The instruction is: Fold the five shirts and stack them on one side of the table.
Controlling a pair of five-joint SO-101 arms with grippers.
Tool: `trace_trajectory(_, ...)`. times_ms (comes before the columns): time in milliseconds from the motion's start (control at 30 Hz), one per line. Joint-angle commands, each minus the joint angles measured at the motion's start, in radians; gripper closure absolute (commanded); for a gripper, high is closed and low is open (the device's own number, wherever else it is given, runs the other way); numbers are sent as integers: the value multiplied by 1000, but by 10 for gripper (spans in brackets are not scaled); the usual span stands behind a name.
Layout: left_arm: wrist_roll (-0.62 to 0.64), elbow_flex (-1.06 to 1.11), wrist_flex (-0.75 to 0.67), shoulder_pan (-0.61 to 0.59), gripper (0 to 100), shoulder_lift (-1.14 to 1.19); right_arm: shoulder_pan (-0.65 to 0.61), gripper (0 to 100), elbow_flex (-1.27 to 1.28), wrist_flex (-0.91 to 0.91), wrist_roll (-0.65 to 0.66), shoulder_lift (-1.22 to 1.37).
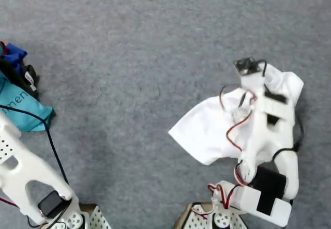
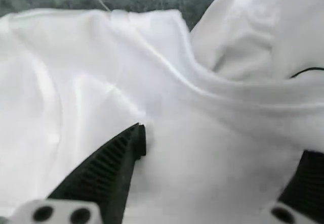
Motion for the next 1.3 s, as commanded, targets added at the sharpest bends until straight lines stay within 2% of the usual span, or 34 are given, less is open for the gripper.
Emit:
trace_trajectory(0,-9,-38,37,-32,912,-120,-64,544,-234,276,11,-12)
trace_trajectory(67,-9,-38,37,-52,971,-157,-116,545,-321,376,11,-12)
trace_trajectory(200,-9,-35,37,-106,942,-205,-242,545,-456,505,11,-4)
trace_trajectory(333,0,-34,37,-166,835,-220,-352,545,-481,516,11,-1)
trace_trajectory(400,63,-34,37,-204,760,-220,-395,545,-476,505,9,19)
trace_trajectory(500,161,-34,37,-244,647,-214,-423,545,-478,486,9,116)
trace_trajectory(567,157,-34,37,-252,621,-213,-423,545,-479,463,9,206)
trace_trajectory(667,133,-34,37,-255,643,-220,-417,549,-483,407,9,361)
trace_trajectory(733,133,-43,37,-265,661,-222,-417,589,-513,387,9,469)
trace_trajectory(867,133,-44,37,-292,724,-234,-420,766,-641,400,9,661)
trace_trajectory(1033,135,-37,37,-342,843,-283,-423,988,-843,539,11,797)
trace_trajectory(1267,135,-34,37,-396,857,-335,-487,995,-1124,763,40,811)
